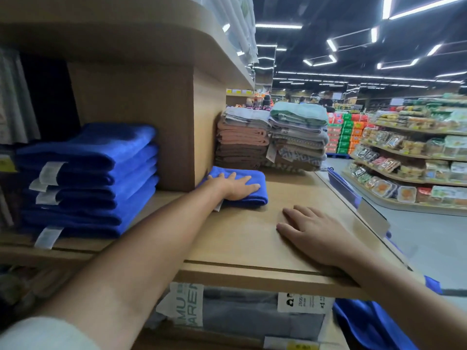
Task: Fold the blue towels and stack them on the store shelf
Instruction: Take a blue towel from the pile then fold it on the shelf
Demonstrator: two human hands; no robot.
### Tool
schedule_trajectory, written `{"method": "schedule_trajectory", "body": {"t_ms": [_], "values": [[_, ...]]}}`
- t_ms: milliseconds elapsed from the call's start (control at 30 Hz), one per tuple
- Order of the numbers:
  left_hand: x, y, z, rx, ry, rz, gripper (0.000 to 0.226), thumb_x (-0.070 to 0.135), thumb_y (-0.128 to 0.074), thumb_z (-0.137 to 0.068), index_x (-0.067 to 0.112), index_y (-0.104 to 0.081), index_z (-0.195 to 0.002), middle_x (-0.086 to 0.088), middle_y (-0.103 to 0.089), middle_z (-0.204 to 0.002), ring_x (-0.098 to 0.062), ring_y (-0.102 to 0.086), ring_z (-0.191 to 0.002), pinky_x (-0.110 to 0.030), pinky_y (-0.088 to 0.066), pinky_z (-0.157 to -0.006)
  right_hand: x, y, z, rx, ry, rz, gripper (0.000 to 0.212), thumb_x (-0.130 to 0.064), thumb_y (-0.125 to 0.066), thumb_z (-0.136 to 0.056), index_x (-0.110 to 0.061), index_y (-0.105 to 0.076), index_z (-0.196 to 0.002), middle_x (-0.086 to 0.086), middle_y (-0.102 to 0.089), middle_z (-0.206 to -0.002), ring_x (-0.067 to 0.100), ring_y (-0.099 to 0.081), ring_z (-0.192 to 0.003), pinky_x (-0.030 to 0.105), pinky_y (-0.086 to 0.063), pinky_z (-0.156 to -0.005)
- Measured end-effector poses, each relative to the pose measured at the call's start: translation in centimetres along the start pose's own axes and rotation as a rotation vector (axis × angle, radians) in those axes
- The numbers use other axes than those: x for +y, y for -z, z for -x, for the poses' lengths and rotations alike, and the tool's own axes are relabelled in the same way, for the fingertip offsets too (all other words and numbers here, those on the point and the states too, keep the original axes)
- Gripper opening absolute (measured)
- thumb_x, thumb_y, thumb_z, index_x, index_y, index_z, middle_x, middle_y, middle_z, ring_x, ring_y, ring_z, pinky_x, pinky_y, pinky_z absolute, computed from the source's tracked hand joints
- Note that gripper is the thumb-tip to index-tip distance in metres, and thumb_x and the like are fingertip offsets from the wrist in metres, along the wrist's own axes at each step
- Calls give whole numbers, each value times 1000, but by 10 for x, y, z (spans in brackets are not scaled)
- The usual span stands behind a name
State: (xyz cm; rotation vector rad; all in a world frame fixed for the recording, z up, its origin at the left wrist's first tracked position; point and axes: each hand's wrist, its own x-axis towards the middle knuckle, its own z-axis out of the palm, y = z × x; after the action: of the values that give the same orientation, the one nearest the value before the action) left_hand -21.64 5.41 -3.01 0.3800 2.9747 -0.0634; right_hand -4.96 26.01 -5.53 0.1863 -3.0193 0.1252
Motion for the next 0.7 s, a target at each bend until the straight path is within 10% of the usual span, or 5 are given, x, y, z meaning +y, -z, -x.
{"method": "schedule_trajectory", "body": {"t_ms": [333, 500, 700], "values": [[-8, -2, -43, 106, 73, 147, 81, 85, -11, -83, 50, -8, -156, 4, -1, -169, -35, -2, -155, -66, 3, -116, 2, 1, -3, 7, 8, -43, 75, -77, -21, -89, -38, -29, -153, -10, -31, -162, 15, -26, -148, 39, -23, -117], [-1, -1, -7, 317, -1, 202, 59, 63, -25, -96, 36, -45, -145, 1, -39, -158, -28, -36, -143, -61, -23, -113, -2, 11, 4, 77, 7, -239, 53, -63, -47, -95, -34, -54, -138, -7, -53, -146, 13, -49, -129, 35, -39, -110], [47, -5, 98, 315, -274, 225, 67, 75, -36, -81, 44, -49, -140, 12, -47, -149, -15, -41, -138, -45, -38, -111, 19, 55, 37, 327, 81, -511, 24, -39, -65, -95, -31, -71, -116, -11, -66, -123, 8, -60, -113, 32, -45, -99]]}}
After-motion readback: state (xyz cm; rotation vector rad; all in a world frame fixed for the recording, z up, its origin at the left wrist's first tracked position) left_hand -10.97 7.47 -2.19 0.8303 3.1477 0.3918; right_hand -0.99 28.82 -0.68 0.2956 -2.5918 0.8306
